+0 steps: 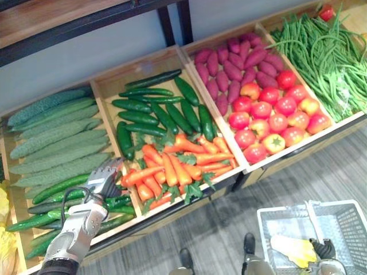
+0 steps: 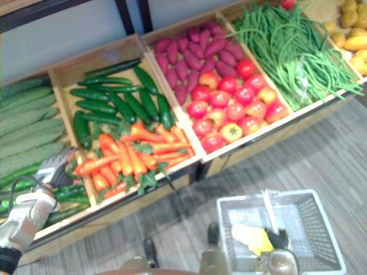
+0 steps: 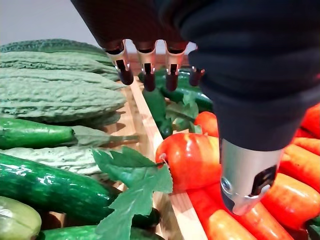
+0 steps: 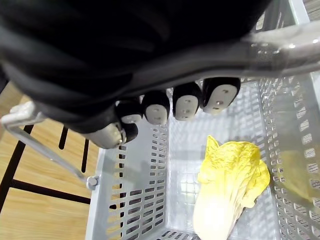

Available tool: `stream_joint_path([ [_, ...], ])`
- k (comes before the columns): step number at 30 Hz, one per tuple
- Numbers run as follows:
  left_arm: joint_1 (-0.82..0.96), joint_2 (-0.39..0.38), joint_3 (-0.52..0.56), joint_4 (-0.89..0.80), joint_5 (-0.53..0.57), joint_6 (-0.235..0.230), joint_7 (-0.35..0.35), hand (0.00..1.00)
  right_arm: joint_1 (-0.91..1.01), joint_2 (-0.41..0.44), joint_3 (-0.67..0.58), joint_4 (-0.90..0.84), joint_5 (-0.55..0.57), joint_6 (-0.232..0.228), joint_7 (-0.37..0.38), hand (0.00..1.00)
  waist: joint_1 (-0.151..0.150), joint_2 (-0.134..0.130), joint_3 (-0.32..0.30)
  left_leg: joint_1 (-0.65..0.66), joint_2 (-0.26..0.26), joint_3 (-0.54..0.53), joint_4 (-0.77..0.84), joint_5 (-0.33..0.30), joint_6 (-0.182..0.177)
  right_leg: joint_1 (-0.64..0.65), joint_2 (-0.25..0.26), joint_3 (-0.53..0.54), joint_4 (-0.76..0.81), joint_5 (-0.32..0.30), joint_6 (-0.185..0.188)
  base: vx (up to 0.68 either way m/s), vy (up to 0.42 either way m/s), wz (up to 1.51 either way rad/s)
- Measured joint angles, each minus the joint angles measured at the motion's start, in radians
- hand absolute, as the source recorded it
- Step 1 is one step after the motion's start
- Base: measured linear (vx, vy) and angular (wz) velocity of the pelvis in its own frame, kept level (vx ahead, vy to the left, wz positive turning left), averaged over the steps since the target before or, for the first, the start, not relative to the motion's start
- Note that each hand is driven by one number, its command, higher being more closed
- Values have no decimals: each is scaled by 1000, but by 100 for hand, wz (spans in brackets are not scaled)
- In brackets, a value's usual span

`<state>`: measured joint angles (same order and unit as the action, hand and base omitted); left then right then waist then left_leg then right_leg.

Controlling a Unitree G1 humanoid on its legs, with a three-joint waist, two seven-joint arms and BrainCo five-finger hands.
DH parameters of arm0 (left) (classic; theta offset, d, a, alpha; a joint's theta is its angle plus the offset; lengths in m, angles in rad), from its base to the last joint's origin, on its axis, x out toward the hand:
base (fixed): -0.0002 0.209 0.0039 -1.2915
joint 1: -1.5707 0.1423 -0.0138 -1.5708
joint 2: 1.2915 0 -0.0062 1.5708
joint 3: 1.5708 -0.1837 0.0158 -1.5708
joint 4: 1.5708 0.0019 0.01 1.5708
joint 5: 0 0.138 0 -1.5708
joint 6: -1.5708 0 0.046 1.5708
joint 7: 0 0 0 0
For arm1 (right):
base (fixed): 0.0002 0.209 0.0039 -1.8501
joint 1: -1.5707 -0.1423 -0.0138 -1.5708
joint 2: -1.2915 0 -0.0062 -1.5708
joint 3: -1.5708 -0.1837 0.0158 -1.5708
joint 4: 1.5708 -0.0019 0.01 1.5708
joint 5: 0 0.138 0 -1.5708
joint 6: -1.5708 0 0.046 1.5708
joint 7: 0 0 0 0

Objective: Pick vegetable in the basket

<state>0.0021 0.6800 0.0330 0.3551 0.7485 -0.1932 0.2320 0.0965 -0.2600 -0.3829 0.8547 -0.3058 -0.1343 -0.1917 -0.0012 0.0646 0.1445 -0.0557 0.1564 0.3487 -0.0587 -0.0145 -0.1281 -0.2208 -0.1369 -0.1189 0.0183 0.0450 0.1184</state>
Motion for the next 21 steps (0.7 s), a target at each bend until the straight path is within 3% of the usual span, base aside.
stream_joint_path([
  [21,-49,-39,-29,15,0,21,0,0,-16,-7,0,-37,0,2,0,100,1,-3,43,-29,-4,25,29,-19,5,-37,-5,31,3,9,1,4,-10,-3],
])
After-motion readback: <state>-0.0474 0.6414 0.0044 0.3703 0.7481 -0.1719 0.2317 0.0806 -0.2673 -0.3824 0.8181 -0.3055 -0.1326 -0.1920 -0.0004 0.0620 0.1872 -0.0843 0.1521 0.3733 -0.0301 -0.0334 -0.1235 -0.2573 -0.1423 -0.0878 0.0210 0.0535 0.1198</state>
